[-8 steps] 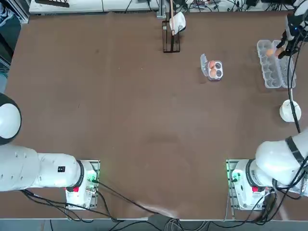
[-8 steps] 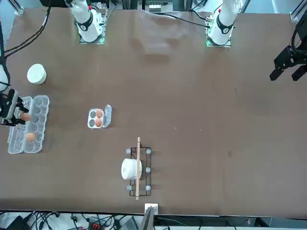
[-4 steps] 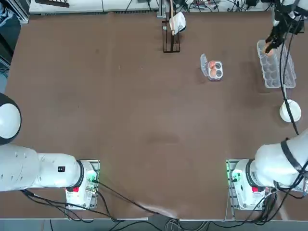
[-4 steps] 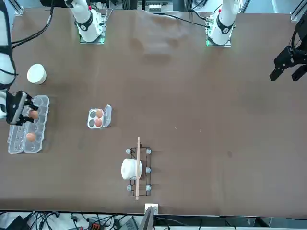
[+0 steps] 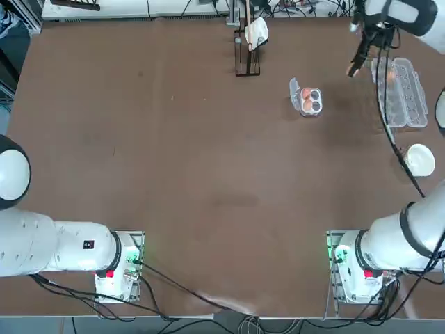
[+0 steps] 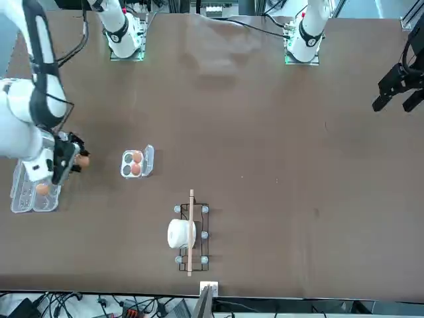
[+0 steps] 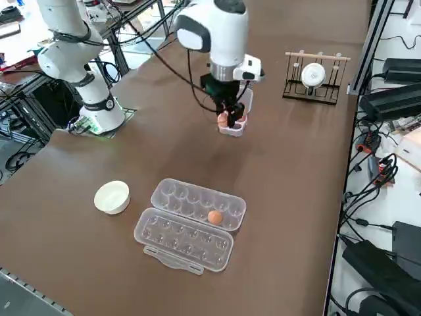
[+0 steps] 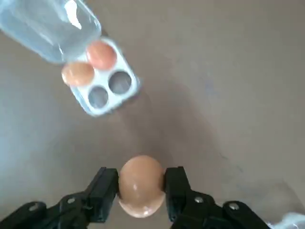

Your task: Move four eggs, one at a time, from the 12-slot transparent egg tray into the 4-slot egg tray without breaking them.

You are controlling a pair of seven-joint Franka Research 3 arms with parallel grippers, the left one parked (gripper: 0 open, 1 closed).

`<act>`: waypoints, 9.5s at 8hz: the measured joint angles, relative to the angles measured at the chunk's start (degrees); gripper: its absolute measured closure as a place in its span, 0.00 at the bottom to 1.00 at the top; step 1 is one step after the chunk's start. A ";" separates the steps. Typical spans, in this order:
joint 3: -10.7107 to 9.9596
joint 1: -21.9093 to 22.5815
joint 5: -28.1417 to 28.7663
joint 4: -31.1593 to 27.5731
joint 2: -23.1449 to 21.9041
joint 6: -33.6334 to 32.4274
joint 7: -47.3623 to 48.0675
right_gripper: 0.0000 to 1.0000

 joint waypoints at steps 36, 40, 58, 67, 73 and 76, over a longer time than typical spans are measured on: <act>-4.66 5.03 -2.91 -12.52 -4.58 14.71 10.15 0.00; -4.93 -7.43 -2.88 -3.55 -0.20 14.77 -15.67 0.00; -4.28 -19.23 2.65 20.15 25.34 11.84 -53.88 0.07; -4.26 -19.25 2.65 23.72 28.59 11.90 -55.27 0.13; -4.29 -19.85 2.47 24.01 28.60 11.23 -56.54 0.31; -4.25 -19.87 2.61 24.33 28.34 10.75 -56.60 0.42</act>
